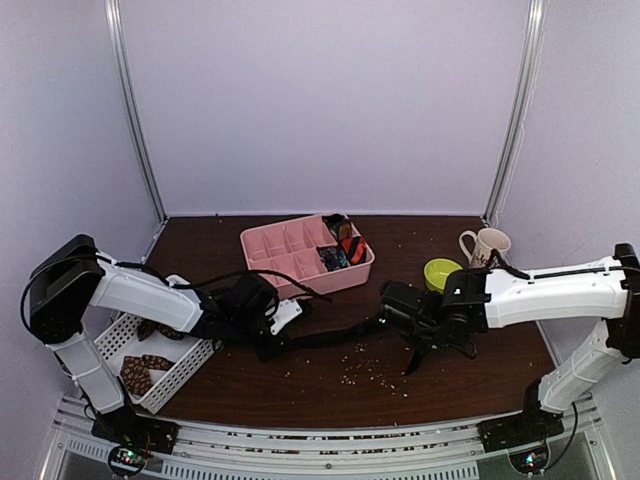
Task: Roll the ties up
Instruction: Flatten out the tie at the center of the board.
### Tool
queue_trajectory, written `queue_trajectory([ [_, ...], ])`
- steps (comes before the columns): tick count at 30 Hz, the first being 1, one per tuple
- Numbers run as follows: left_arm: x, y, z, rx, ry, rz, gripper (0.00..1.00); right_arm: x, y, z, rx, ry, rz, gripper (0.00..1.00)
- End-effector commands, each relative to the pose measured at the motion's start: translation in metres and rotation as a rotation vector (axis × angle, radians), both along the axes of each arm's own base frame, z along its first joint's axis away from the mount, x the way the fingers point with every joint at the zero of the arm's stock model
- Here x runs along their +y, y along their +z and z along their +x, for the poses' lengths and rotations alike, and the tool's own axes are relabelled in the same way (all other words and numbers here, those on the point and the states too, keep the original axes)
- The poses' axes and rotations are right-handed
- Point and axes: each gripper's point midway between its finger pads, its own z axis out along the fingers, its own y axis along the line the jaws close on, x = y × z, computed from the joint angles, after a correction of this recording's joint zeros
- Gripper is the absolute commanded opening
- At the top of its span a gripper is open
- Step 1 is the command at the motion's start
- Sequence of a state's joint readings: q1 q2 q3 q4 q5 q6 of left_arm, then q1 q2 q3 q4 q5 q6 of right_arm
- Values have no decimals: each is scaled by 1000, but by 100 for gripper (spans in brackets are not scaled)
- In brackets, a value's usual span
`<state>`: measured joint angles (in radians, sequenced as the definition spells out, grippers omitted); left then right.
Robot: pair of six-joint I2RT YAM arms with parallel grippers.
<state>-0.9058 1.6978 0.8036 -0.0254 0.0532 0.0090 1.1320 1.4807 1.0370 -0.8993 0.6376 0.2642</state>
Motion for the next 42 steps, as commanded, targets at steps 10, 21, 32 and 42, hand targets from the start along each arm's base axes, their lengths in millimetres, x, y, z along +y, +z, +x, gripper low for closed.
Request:
queue_trajectory([
  [10, 30, -23, -2, 31, 41, 110, 0, 17, -3, -14, 162, 27, 279, 74],
  [21, 24, -17, 0, 23, 28, 87, 0, 37, -10, -16, 408, -357, 1239, 81],
  [32, 24, -18, 0, 24, 28, 84, 0, -4, -45, 19, 237, -715, 1411, 100],
  [42, 24, -11, 1, 8, 37, 67, 0, -27, -88, 49, 250, -981, 1533, 89],
])
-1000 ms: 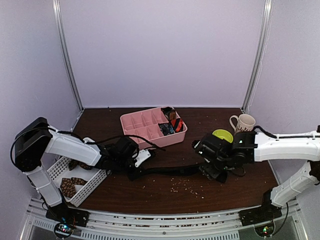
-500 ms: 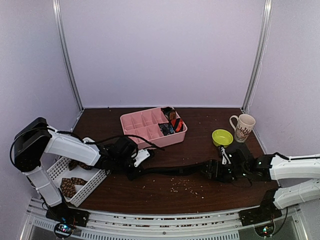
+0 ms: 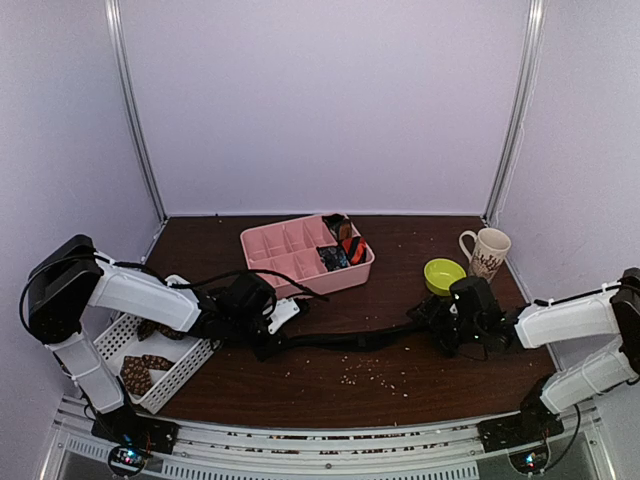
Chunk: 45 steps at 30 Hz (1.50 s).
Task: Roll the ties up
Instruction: Flatten out the tie at the center of the board.
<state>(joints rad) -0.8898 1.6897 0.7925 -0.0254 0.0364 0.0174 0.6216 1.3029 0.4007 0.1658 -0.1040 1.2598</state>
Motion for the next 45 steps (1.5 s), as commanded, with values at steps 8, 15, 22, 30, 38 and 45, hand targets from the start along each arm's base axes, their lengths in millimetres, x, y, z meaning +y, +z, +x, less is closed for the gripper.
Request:
queue_trajectory([
  [8, -7, 3, -16, 26, -78, -51, 0, -85, -15, 2, -41, -262, 16, 0],
  [15, -61, 18, -50, 9, -245, -137, 0, -134, 15, -7, -130, -296, -88, 38],
  [22, -47, -2, -43, 17, -178, -34, 0, -151, 61, -8, -228, -281, -161, 83],
  [30, -43, 14, -47, 1, -173, -87, 29, -81, 53, 13, -203, 114, -48, 68],
  [38, -48, 15, -42, -10, -166, -80, 30, -64, 30, 31, -149, 215, -149, 60],
  [45, -47, 12, -42, -6, -168, -74, 29, -60, 11, 43, -110, 243, -206, 54],
])
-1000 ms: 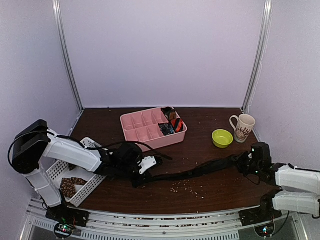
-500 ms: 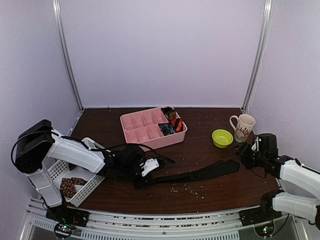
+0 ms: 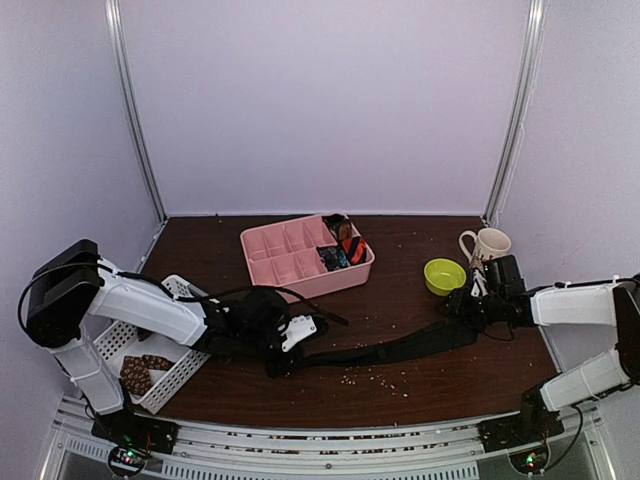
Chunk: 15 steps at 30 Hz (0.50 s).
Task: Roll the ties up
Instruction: Flatten out the tie at the center of the board.
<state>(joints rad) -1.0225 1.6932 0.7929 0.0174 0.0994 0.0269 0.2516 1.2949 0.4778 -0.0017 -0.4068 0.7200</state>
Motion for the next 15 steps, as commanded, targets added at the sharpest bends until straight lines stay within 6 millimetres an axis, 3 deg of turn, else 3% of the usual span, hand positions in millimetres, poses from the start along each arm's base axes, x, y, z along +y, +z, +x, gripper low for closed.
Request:
queue_trajectory([
  [1, -5, 6, 7, -18, 12, -16, 29, 3, -1, 13, -36, 30, -50, 53],
  [9, -4, 3, 8, -21, 20, -8, 29, 7, -27, 11, 21, 55, -105, 48],
  [15, -4, 3, 10, -27, 20, -5, 29, 0, -41, 6, 56, 68, -245, 43],
])
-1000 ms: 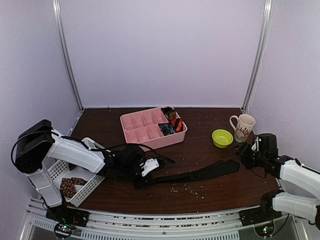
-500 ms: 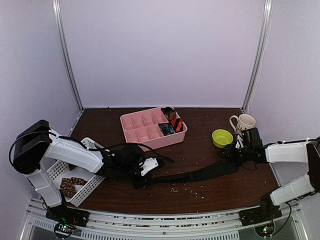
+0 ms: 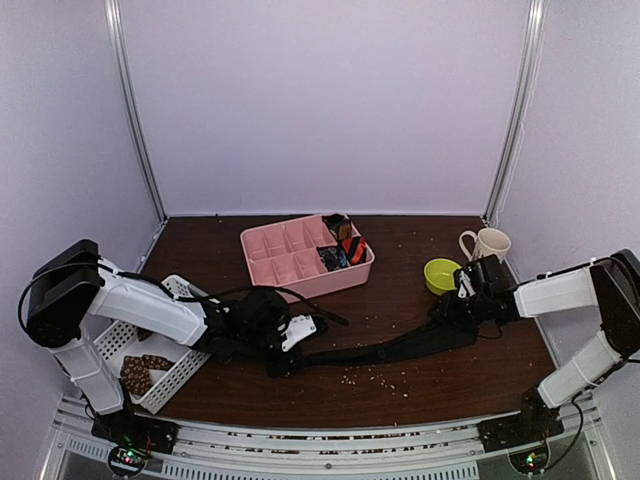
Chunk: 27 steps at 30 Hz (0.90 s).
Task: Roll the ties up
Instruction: Flatten out the tie at the center of the board.
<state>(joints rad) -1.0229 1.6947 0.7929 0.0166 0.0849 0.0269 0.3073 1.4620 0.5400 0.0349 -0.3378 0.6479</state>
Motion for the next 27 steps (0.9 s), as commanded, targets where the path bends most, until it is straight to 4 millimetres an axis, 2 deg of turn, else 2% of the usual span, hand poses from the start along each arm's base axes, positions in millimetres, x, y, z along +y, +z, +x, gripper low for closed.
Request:
queue_trajectory([
  [1, -5, 4, 8, -20, 12, -11, 29, -12, -15, -7, 31, 9, -163, 41],
  [4, -4, 4, 10, -26, 15, 0, 28, -11, -14, -11, 33, 35, -215, 35],
  [9, -4, 4, 10, -29, 12, 7, 28, -8, -4, -14, 16, 43, -321, 34],
  [16, -4, 6, 12, -41, 16, 11, 29, -4, -17, -20, 62, 90, -466, 38],
  [20, -3, 7, 13, -47, 19, 8, 29, -3, -27, -23, 89, 96, -511, 23],
  [24, -4, 6, 13, -48, 21, 3, 29, -3, -31, -26, 102, 92, -513, 0],
  [27, -5, 5, 13, -45, 20, 1, 28, -4, -13, -22, 59, 75, -502, 0],
])
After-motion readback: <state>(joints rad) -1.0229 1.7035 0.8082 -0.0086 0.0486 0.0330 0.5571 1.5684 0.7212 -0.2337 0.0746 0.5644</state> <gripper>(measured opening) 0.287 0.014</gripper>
